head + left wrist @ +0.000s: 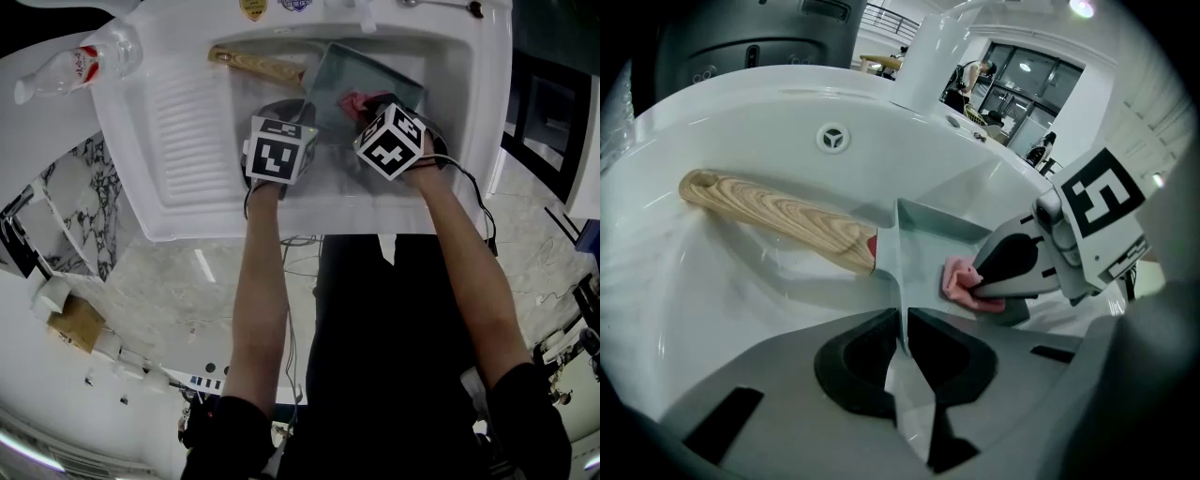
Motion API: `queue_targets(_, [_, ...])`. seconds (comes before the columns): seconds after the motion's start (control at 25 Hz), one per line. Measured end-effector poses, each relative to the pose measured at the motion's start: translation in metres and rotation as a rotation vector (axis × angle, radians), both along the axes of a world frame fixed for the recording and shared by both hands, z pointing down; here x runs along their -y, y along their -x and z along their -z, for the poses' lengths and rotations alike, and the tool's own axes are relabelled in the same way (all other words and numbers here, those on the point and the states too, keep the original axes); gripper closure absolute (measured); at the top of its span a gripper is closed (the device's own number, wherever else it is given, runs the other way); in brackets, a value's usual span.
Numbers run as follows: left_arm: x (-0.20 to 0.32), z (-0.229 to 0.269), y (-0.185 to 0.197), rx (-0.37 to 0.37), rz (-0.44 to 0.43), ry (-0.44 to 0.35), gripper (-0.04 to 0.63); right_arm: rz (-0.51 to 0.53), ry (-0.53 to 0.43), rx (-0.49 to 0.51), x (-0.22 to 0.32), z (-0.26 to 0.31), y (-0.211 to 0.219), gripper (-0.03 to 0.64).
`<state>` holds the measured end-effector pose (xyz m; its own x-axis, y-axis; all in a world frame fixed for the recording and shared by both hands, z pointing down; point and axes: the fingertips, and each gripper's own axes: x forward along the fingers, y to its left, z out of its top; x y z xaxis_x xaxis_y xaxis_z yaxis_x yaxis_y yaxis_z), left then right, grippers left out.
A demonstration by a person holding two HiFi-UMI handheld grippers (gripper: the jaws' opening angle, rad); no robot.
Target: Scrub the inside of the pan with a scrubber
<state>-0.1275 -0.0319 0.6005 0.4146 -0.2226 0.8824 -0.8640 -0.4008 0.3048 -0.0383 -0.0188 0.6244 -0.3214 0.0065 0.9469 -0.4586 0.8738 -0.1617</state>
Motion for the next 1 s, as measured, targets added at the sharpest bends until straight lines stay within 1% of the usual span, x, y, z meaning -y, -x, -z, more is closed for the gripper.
queue_targets(0.16, [0.000, 0.000, 0.001, -0.004, 0.002, 0.004, 0.534, -0.058, -0.112, -0.065, 0.035, -0.001, -0.019, 0.574])
queue_targets(0.32, [0.000, 0.000, 0.002, -0.008, 0.016, 0.009, 0.534, -0.067, -0.230, -0.146, 0.062, -0.001, -0.037, 0.574])
queue_targets(0.44, [0.000, 0.001, 0.002, -0.005, 0.017, 0.011, 0.534, -0.078, -0.262, -0.145, 0.066, -0.001, -0.038, 0.575])
queue_targets(0.52, [0.000, 0.001, 0.003, 0.003, 0.011, 0.009, 0.534, -0.084, -0.257, -0.114, 0.063, 0.000, -0.032, 0.575])
queue_targets(0.6, [0.000, 0.001, 0.002, 0.012, 0.006, 0.006, 0.534, -0.060, -0.233, -0.071, 0.054, 0.001, -0.022, 0.575])
queue_targets(0.76, [0.000, 0.000, 0.004, 0.022, 0.005, 0.002, 0.534, -0.013, -0.136, 0.032, 0.024, 0.003, 0.005, 0.575])
queue_targets(0.88, [-0.001, -0.003, 0.006, 0.028, 0.008, 0.002, 0.534, -0.013, -0.086, 0.113, 0.004, 0.006, 0.023, 0.575])
queue_targets(1.0, [0.000, 0.000, 0.003, 0.024, 0.009, 0.003, 0.534, -0.037, -0.034, 0.195, -0.009, 0.009, 0.040, 0.575])
